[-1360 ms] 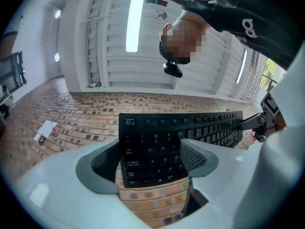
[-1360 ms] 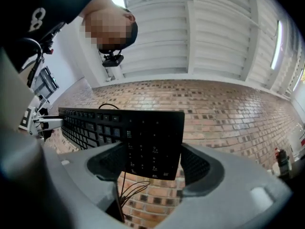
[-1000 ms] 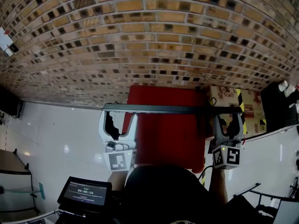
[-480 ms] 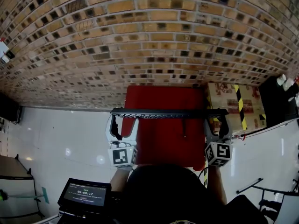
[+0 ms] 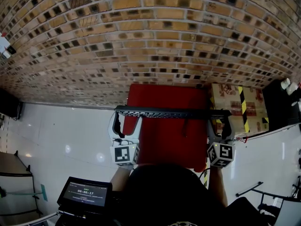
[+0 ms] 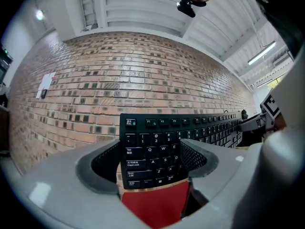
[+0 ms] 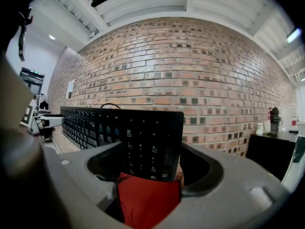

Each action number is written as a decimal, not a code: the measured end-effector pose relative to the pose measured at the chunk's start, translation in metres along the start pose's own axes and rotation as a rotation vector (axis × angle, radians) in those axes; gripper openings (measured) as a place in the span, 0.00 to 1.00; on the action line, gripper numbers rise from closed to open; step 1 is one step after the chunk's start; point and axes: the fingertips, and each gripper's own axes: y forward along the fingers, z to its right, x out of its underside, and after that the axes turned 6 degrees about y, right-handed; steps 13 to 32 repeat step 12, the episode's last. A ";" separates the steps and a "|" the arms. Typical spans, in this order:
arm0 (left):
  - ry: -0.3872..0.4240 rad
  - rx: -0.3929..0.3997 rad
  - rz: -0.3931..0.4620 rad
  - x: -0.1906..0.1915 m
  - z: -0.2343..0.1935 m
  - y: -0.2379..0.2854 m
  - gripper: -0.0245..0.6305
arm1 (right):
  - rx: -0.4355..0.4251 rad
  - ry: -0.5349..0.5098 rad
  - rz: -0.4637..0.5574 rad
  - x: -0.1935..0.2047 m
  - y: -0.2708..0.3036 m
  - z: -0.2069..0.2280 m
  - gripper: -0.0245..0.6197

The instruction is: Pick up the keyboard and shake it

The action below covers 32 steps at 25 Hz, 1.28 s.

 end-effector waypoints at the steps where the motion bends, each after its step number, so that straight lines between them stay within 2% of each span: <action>1: 0.000 0.000 -0.002 0.001 0.000 0.000 0.65 | 0.000 0.000 -0.003 0.002 0.000 0.001 0.56; 32: 0.004 0.019 -0.007 0.003 0.003 0.005 0.65 | 0.006 0.010 -0.013 0.005 0.002 0.003 0.56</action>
